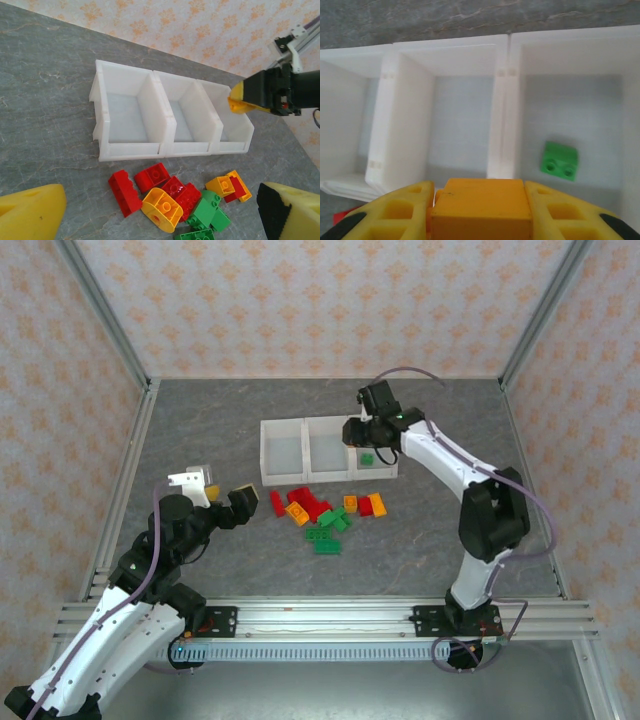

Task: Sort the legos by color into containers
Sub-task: Place the lego in the container.

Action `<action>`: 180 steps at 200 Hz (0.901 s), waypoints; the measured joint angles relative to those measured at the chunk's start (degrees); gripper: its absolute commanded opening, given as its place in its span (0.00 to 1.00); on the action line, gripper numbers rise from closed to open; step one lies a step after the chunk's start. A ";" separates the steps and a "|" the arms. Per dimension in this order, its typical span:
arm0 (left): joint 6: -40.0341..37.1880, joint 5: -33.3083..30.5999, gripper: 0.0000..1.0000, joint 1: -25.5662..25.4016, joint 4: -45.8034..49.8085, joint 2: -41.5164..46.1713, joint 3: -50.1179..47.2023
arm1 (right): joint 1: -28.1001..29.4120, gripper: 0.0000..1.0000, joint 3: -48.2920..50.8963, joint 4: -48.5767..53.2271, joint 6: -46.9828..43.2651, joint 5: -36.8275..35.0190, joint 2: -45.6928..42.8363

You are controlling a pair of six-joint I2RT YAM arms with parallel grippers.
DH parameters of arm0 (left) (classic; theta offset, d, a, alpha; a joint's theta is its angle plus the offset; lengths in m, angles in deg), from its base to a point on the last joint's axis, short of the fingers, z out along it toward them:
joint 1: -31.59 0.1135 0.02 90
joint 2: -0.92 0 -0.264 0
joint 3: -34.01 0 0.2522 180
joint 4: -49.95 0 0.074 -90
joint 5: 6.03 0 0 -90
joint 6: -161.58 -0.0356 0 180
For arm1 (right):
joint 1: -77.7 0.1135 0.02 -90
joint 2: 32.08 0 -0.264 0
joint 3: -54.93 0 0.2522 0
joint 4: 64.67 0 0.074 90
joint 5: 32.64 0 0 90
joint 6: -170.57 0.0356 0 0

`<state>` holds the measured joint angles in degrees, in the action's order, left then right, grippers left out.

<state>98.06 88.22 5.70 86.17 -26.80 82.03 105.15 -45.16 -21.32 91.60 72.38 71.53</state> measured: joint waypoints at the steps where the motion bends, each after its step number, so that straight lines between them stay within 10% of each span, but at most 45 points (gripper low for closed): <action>1: 0.02 0.02 0.99 0.00 0.00 0.00 0.00 | 0.04 0.34 -0.24 0.00 0.09 0.07 0.26; 67: 0.00 0.00 0.99 0.00 0.00 0.00 0.00 | 3.06 0.43 -11.08 0.74 1.20 3.04 12.31; 180: 0.00 0.00 0.99 0.00 -0.04 -0.52 -0.22 | 5.35 0.88 -16.55 4.81 4.83 0.92 15.34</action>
<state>98.06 88.22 5.70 86.12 -27.33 81.81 110.50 -61.70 -16.52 96.43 73.30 86.87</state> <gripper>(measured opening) 0.992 0.859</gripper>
